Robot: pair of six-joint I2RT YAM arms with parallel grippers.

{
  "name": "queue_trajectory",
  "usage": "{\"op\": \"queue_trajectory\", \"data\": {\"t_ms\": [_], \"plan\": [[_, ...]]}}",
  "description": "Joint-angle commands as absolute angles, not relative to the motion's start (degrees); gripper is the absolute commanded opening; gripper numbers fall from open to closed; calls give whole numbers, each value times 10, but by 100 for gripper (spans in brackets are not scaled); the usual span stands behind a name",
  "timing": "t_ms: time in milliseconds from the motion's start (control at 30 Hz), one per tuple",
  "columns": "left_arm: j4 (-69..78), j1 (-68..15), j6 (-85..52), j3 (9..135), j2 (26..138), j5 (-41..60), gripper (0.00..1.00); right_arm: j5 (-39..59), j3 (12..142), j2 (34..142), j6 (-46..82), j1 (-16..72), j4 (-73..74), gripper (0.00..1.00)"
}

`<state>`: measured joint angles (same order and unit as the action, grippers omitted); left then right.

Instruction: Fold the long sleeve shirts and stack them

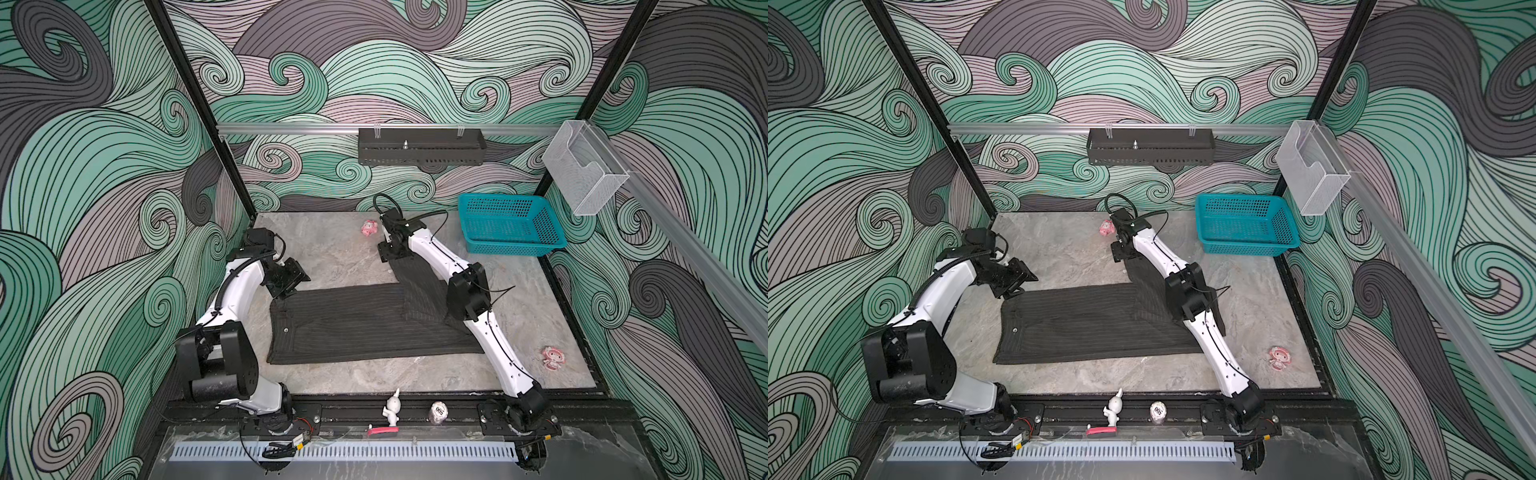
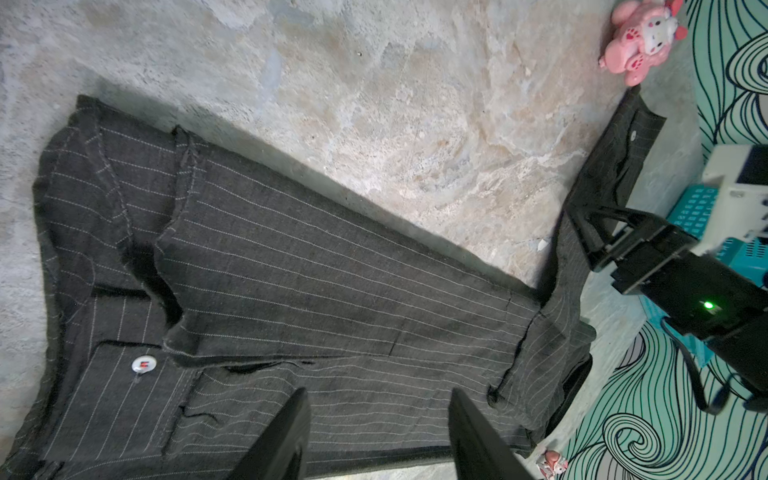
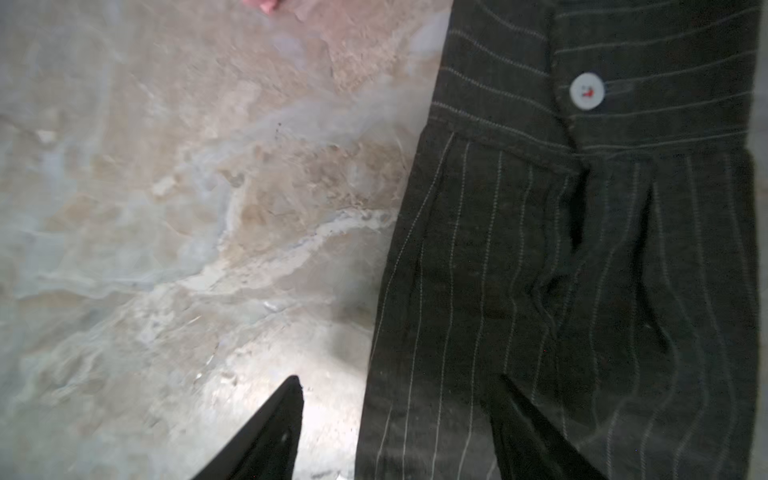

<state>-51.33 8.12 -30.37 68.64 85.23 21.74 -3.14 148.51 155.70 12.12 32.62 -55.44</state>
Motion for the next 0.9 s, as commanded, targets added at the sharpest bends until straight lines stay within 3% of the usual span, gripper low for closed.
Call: {"op": "queue_trajectory", "data": {"t_ms": [0, 133, 267, 333, 533, 700, 867], "plan": [[-519, 81, -289, 696, 832, 228, 56, -70, 1503, 1567, 141, 321, -618, 70], [-519, 81, -289, 696, 828, 232, 56, -78, 1490, 1570, 150, 318, -618, 58], [-519, 81, -289, 695, 819, 236, 56, -69, 1487, 1563, 148, 311, -620, 15], [-524, 81, -287, 695, 819, 236, 56, -55, 1489, 1546, 136, 310, -620, 1], [-533, 81, -285, 694, 783, 261, 56, 45, 1417, 1391, 26, 340, -566, 0], [-532, 83, -287, 676, 741, 281, 56, 107, 1256, 1217, -92, 406, -520, 0], [-535, 83, -286, 643, 694, 300, 56, 129, 998, 1069, -174, 488, -440, 0]]}}
